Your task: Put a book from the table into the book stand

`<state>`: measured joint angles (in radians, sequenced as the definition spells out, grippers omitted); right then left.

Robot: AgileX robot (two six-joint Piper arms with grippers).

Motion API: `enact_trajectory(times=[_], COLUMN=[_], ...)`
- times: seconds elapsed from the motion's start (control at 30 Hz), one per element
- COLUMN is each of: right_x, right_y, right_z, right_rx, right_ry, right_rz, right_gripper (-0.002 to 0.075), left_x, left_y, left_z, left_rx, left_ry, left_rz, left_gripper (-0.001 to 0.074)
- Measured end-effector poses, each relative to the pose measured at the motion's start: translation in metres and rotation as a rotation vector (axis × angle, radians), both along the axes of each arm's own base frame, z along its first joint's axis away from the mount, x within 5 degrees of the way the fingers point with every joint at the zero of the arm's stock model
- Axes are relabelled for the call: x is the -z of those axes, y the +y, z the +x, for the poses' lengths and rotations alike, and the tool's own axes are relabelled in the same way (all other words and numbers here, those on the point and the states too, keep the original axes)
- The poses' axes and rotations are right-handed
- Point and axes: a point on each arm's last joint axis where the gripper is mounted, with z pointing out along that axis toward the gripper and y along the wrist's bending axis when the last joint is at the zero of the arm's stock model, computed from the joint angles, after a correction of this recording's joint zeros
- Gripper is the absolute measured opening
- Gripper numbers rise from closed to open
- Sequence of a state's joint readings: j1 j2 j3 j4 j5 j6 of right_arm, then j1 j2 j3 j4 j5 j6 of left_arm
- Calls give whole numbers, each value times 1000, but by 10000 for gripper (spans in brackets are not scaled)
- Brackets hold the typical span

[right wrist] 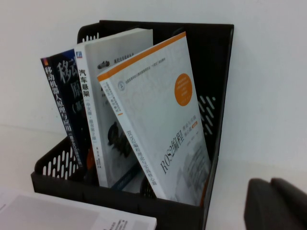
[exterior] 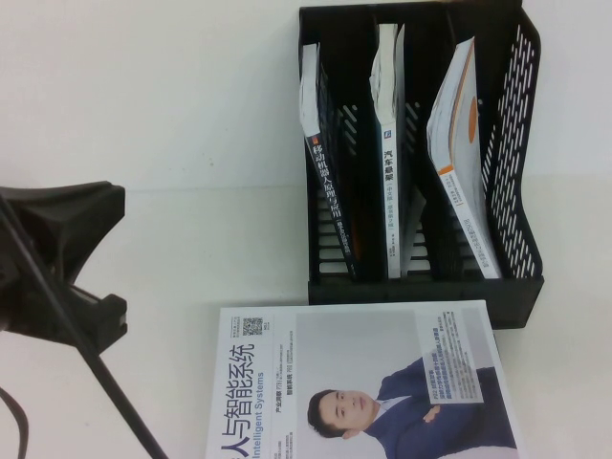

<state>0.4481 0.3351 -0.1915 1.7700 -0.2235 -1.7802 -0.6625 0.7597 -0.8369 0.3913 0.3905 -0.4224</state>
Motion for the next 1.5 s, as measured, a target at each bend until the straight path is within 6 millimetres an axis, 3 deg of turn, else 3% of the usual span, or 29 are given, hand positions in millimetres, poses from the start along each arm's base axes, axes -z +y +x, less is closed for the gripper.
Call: enact_trajectory(times=[0.43, 0.6, 0.73, 0.93, 1.17, 1.33, 1.5], right_x=[0, 0, 0, 0, 0, 0, 0], right_y=[0, 0, 0, 0, 0, 0, 0], right_z=[0, 0, 0, 0, 0, 0, 0], right_rx=[0, 0, -1, -1, -1, -1, -1], right_ry=[0, 0, 0, 0, 0, 0, 0], right_rz=[0, 0, 0, 0, 0, 0, 0], right_gripper=[-2, -2, -2, -3, -3, -3, -2], left_x=[0, 4, 20, 72, 135, 161, 173], left_y=[0, 20, 42, 58, 70, 77, 82], left_z=[0, -8, -18, -30, -48, -61, -68], left_rx=[0, -84, -173, -244, -329, -407, -472], left_ry=[0, -20, -117, -296, -265, -221, -219], left_rz=[0, 23, 5, -7, 16, -15, -33], left_gripper=[-1, -1, -1, -1, -1, -1, -1])
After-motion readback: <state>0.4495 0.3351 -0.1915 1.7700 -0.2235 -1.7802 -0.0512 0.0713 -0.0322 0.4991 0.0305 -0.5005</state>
